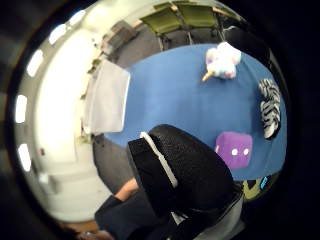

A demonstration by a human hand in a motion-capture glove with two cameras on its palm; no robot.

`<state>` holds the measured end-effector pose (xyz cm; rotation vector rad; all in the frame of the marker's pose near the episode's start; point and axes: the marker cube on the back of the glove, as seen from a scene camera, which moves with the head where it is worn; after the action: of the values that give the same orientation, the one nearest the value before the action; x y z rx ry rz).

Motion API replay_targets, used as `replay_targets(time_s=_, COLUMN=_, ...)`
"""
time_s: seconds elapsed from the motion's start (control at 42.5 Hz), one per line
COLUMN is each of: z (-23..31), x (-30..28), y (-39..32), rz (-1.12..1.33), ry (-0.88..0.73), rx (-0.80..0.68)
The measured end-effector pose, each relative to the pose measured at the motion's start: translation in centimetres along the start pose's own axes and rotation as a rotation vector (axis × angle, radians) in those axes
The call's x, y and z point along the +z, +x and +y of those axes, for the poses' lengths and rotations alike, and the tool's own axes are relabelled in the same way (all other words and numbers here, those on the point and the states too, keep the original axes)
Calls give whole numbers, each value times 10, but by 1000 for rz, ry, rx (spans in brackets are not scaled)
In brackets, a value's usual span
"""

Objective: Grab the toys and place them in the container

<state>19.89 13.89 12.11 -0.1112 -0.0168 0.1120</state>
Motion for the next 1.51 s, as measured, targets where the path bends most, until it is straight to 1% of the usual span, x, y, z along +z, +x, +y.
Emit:
replay_targets(time_s=0.283, z=20, x=97, y=14, rz=2, ry=-108, rx=-1)
replay_targets(time_s=0.377, z=24, x=112, y=16, rz=-11, ry=-135, rx=0)
replay_targets(time_s=0.565, z=34, x=124, y=22, rz=-20, ry=-154, rx=12)
replay_targets(time_s=0.801, z=48, x=134, y=32, rz=-5, ry=-167, rx=25)
replay_targets(time_s=1.107, z=56, x=122, y=32, rz=-4, ry=-36, rx=19)
replay_targets(time_s=1.272, z=42, x=104, y=36, rz=-21, ry=17, rx=15)
replay_targets(time_s=1.507, z=7, x=90, y=14, rz=-3, ry=-34, rx=-60)
